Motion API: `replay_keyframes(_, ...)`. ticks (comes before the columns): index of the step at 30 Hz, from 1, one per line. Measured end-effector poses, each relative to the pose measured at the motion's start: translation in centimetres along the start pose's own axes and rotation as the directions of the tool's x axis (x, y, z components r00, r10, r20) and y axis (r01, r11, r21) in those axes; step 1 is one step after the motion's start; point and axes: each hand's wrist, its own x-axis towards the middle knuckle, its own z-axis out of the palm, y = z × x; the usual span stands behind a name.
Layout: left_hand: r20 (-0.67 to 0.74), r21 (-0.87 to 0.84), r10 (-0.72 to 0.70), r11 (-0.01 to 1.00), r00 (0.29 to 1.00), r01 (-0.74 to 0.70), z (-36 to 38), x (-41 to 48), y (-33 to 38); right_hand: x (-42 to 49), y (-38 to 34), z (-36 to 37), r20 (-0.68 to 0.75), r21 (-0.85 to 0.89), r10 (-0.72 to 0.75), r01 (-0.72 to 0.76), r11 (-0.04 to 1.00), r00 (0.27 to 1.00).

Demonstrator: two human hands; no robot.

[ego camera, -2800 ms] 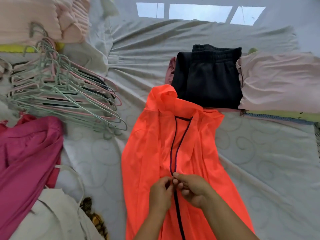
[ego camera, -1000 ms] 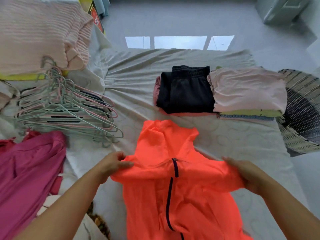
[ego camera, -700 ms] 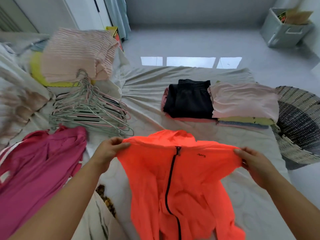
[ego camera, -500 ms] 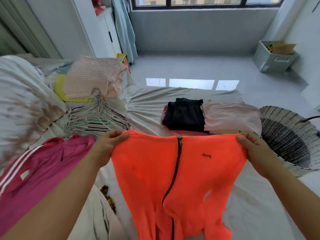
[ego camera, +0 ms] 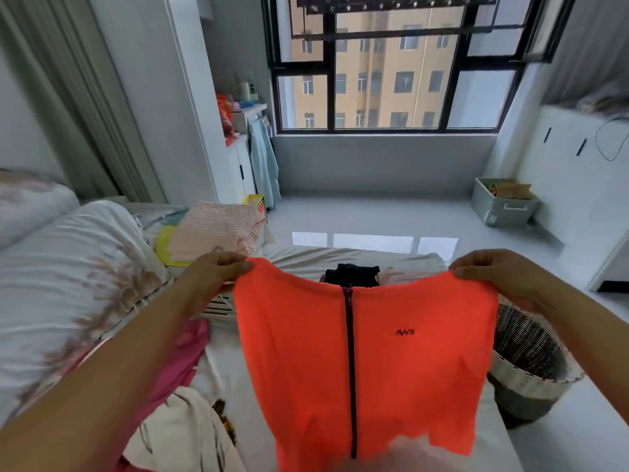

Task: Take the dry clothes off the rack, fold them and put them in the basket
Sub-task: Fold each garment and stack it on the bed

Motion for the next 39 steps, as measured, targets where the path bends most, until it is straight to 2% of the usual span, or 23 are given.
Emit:
replay_keyframes(3,-0.019,-0.051,0.006,0.999,1.0,-0.007,0.4,-1.6,1.4,-1.1,-1.6,-1.3,-0.013,-0.11,-0.051,0.049,0.993,0.999)
replay_keyframes(6,-0.03,-0.15,0.042,0.988,0.999,-0.046,0.8,-3.1,3.2,-2.2,-3.6,-2.3,0.003,-0.438,-0.055,0.051,0.898,0.998)
replay_keyframes(8,0.023,-0.063,0.084,0.995,0.996,-0.082,1.0,-4.0,4.6,-2.6,-4.5,-2.8,-0.031,-0.599,-0.074,0.04,0.8,0.997)
replay_keyframes(9,0.064,0.029,0.106,0.994,0.992,-0.108,0.9,-4.3,5.3,-2.8,-4.8,-3.1,-0.06,-0.619,-0.103,0.044,0.784,0.993)
replay_keyframes(11,0.153,0.233,0.111,0.961,0.982,-0.145,0.6,-5.2,6.8,-3.2,-5.3,-3.9,-0.134,-0.575,-0.158,0.054,0.817,0.978)
replay_keyframes(14,0.25,0.498,0.037,0.852,0.968,-0.161,-0.2,-6.1,8.8,-3.8,-5.5,-5.2,-0.236,-0.358,-0.204,0.11,0.927,0.95)
replay_keyframes(17,0.183,0.604,0.052,0.782,0.982,-0.154,-0.5,-6.4,9.7,-4.5,-5.5,-6.0,-0.256,-0.313,-0.271,0.186,0.931,0.928)
replay_keyframes(20,0.096,0.57,0.071,0.814,0.993,-0.113,-1.1,-6.3,9.4,-5.3,-5.4,-6.8,-0.227,-0.24,-0.295,0.24,0.941,0.928)
replay_keyframes(23,0.068,0.557,0.039,0.828,0.997,-0.071,-1.8,-6.7,8.6,-6.0,-4.8,-7.9,-0.169,-0.112,-0.274,0.257,0.96,0.947)
replay_keyframes(26,-0.003,0.42,0.116,0.902,0.993,-0.104,-1.4,-6.9,8.0,-7.1,-4.6,-8.5,0.001,-0.014,-0.141,0.141,0.99,0.99)
replay_keyframes(28,-0.093,0.313,0.155,0.942,0.983,-0.119,-0.7,-7.0,8.0,-7.6,-3.9,-8.7,0.119,-0.049,-0.027,0.033,0.998,0.993)
replay_keyframes(30,-0.154,0.231,0.159,0.965,0.975,-0.121,0.0,-7.0,8.0,-7.8,-3.3,-8.9,0.171,-0.102,0.02,-0.002,0.995,0.985)
replay_keyframes(33,-0.214,0.116,0.141,0.986,0.967,-0.119,1.0,-6.9,7.9,-8.2,-3.0,-8.7,0.073,-0.142,-0.038,0.048,0.989,0.997)
replay_keyframes(36,-0.257,0.054,0.176,0.984,0.95,-0.168,1.7,-7.1,7.5,-8.4,-2.5,-8.4,0.009,0.015,-0.099,0.099,0.995,0.995)
replay_keyframes(39,-0.298,0.306,0.295,0.931,0.908,-0.202,1.4,-7.2,6.8,-8.5,-1.9,-7.8,0.021,-0.037,-0.117,0.118,0.992,0.993)
